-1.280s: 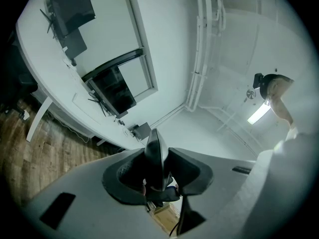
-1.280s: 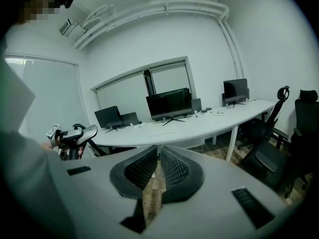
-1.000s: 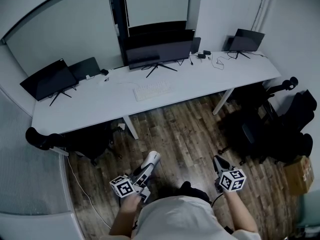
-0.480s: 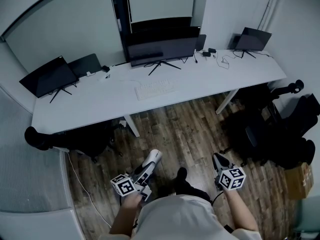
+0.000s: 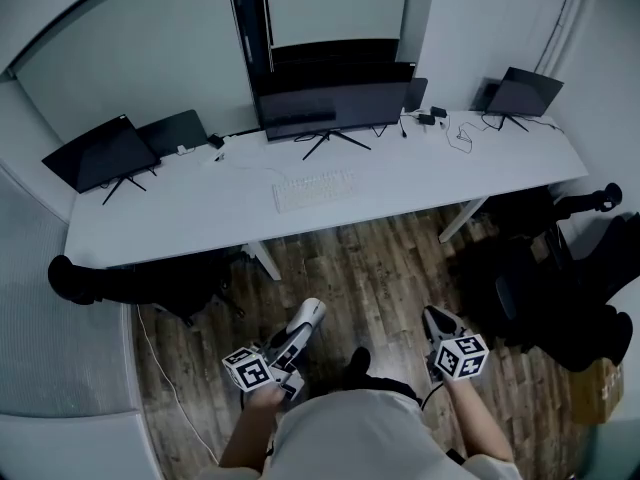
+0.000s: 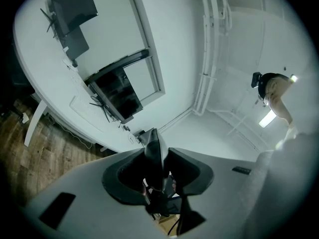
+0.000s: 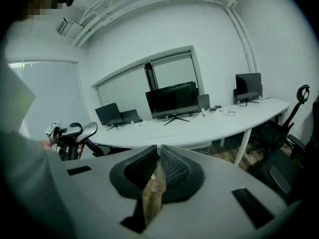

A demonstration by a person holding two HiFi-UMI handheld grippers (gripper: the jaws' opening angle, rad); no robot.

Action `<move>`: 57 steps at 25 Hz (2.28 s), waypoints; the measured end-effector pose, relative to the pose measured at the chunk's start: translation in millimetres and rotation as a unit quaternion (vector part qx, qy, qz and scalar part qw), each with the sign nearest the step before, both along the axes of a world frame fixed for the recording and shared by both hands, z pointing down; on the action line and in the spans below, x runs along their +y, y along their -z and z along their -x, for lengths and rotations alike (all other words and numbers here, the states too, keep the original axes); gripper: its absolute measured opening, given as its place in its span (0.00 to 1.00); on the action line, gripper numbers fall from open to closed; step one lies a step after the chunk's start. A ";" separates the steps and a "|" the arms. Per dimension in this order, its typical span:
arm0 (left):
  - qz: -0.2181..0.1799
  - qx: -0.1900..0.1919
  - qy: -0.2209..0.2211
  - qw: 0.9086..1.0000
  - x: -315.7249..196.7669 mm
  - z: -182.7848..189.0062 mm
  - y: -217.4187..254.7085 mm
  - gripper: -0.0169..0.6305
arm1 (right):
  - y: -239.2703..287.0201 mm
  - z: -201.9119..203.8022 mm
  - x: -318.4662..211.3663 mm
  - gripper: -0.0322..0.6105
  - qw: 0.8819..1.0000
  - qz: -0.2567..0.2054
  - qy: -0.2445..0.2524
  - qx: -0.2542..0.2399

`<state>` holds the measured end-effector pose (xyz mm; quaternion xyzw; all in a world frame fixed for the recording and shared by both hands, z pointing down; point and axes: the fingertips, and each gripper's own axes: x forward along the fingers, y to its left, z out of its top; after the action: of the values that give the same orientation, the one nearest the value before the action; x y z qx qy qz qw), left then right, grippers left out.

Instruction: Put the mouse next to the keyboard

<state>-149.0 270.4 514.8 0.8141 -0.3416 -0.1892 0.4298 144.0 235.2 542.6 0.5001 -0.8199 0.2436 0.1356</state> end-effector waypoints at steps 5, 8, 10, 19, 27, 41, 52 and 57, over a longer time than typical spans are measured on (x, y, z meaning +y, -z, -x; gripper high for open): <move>0.000 -0.005 0.009 1.000 -28.4 -13.7 2.5 0.25 | -2.2 -12.0 -35.5 0.12 1.000 0.002 0.009 -0.004; 0.002 -0.005 0.015 1.000 -42.2 -22.6 2.1 0.25 | -1.4 -18.1 -54.2 0.12 1.000 0.001 0.018 -0.006; 0.002 -0.005 0.017 1.000 -49.7 -27.2 -0.4 0.25 | -2.0 -19.8 -65.0 0.12 1.000 0.000 0.024 -0.006; 0.007 -0.017 0.037 0.999 -80.5 -50.6 -3.3 0.25 | -13.0 -36.5 -104.2 0.12 0.999 0.002 0.045 -0.012; 0.009 -0.023 0.043 0.999 -103.9 -73.7 -3.9 0.25 | -20.2 -51.7 -129.5 0.12 0.998 0.003 0.055 -0.019; 0.018 -0.026 0.038 0.999 -143.4 -81.4 -11.6 0.25 | -26.1 -55.9 -163.2 0.12 0.998 0.010 0.052 -0.021; 0.021 -0.016 -0.010 1.000 -220.4 -75.7 -18.6 0.25 | -24.4 -44.8 -215.2 0.12 1.000 0.013 0.023 -0.003; 0.021 -0.016 -0.036 0.999 -259.2 -65.2 -21.3 0.25 | -24.6 -31.3 -241.1 0.12 1.000 0.020 0.005 0.003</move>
<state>-83.8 11.3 536.1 0.8195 -0.3229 -0.1540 0.4476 175.3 -6.0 567.2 0.4935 -0.8170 0.2583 0.1493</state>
